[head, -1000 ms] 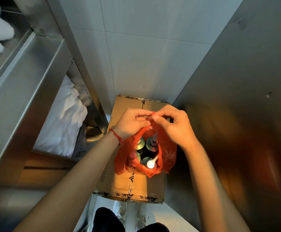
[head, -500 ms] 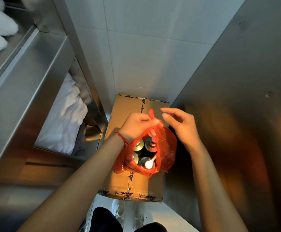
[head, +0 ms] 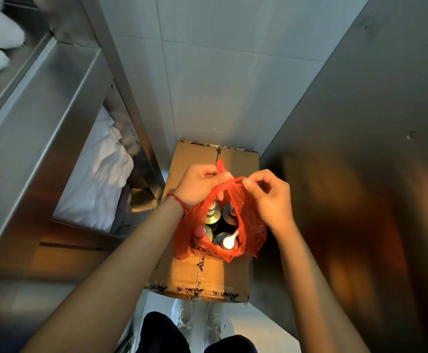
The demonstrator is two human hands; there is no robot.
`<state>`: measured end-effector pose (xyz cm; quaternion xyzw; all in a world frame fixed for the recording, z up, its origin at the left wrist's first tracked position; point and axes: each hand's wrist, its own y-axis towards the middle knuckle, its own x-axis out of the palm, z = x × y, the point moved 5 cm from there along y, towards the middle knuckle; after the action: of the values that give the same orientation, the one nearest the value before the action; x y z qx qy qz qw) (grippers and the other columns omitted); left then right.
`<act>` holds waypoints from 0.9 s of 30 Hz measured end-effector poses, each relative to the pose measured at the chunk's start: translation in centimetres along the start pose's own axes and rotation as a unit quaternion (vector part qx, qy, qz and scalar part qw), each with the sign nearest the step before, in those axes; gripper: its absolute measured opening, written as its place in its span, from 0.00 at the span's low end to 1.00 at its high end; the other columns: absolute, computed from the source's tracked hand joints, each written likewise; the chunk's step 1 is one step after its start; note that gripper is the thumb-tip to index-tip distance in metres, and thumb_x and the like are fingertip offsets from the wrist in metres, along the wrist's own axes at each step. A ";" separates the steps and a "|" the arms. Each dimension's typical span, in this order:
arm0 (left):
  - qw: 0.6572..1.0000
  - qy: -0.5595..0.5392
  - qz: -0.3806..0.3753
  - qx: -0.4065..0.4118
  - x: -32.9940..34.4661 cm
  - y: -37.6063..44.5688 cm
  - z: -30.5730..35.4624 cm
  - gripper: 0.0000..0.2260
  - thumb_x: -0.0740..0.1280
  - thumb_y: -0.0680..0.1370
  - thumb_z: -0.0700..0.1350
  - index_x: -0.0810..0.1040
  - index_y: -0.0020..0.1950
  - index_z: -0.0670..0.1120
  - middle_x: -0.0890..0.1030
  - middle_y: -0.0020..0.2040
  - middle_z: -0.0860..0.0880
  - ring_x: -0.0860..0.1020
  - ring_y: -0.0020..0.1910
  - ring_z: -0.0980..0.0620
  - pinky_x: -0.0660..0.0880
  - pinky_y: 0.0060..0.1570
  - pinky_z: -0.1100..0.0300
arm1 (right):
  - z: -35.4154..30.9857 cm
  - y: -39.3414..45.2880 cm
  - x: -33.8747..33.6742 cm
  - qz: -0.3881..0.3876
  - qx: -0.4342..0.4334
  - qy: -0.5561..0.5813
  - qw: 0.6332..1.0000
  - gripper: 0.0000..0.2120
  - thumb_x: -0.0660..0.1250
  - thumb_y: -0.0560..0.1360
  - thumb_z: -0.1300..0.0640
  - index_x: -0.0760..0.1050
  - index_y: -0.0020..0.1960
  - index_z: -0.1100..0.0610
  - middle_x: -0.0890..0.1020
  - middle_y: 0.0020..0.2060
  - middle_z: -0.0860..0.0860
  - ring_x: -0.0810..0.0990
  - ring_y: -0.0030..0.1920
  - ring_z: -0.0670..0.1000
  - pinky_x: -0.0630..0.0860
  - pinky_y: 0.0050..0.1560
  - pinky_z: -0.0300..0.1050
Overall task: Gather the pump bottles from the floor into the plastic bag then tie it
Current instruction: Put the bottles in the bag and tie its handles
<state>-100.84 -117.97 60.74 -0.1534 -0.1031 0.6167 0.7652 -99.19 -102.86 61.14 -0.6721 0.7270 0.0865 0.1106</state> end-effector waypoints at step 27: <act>0.996 -0.028 0.074 0.031 -0.4 -0.7 -1.1 0.09 0.66 0.73 0.30 0.77 0.52 0.30 0.80 0.31 0.53 0.78 0.28 0.64 0.76 0.33 0.71 | 2.3 -1.0 3.3 -0.121 0.131 -0.034 0.983 0.13 0.71 0.69 0.57 0.76 0.29 0.61 0.74 0.25 0.54 0.70 0.29 0.47 0.67 0.32 0.43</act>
<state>-99.90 -118.62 60.02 -0.1192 -0.0933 0.6785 0.7188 -98.34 -105.53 58.07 -0.7314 0.6413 -0.0007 0.2319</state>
